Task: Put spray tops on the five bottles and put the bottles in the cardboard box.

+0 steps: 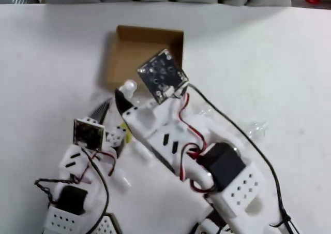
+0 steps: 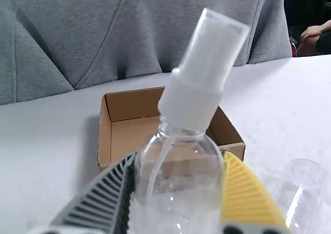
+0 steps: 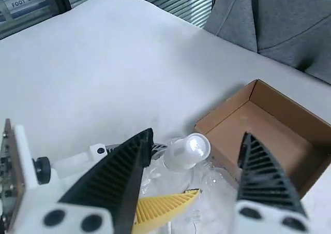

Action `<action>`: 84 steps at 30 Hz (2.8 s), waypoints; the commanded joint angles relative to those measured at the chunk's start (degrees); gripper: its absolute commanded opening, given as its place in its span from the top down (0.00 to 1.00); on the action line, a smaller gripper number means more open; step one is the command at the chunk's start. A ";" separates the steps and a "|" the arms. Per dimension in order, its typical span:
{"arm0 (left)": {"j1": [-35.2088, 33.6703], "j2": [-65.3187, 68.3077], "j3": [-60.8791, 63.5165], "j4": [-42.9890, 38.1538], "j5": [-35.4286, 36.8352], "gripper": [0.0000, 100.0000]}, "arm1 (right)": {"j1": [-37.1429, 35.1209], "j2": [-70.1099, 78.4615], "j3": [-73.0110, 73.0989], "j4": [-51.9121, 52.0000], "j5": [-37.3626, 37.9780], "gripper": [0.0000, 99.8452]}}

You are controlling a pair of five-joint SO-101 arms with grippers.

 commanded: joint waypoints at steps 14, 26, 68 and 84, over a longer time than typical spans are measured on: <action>0.13 -1.01 -0.26 -1.93 -0.70 0.97 | 3.91 -7.25 8.88 0.57 0.44 0.99; 0.13 -1.01 -0.26 -1.93 -0.70 0.97 | 6.37 -0.13 15.30 -16.22 0.44 0.99; -5.41 -1.01 -0.35 -5.19 -0.18 0.97 | 29.49 38.46 -19.52 15.60 1.05 0.98; -5.49 -1.01 0.35 -5.27 -0.44 0.97 | 32.04 70.29 -48.26 16.04 0.44 0.86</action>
